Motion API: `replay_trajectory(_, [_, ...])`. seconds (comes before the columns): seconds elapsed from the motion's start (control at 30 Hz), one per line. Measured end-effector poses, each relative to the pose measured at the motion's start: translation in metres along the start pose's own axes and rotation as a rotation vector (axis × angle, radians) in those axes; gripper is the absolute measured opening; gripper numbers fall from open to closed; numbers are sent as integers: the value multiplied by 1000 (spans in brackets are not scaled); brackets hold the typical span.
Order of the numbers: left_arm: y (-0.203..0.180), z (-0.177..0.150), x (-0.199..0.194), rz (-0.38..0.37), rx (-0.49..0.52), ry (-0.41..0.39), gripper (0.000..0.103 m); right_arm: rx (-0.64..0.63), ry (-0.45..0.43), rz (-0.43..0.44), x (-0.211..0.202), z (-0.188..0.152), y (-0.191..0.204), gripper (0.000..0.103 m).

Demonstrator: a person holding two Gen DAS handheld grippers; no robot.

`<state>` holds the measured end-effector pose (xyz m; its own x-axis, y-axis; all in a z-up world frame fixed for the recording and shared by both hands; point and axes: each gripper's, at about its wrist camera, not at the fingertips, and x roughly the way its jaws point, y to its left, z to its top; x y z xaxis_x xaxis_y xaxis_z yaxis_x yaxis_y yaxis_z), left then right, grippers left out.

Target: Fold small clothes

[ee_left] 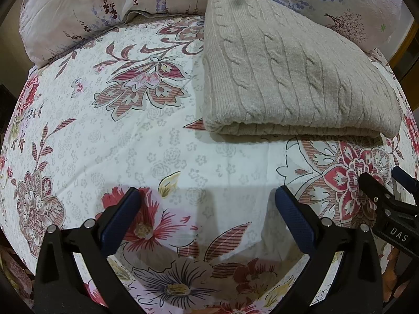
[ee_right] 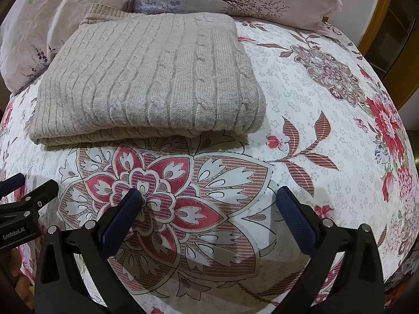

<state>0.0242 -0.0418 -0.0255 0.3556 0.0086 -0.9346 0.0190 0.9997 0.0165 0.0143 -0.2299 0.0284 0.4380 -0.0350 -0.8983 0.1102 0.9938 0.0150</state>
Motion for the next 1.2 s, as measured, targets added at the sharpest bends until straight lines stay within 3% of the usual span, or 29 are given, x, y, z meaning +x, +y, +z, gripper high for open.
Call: replay_trajectory(1.2, [-1, 0, 0, 1, -1, -15, 101, 1, -6, -1, 0, 0, 0, 102])
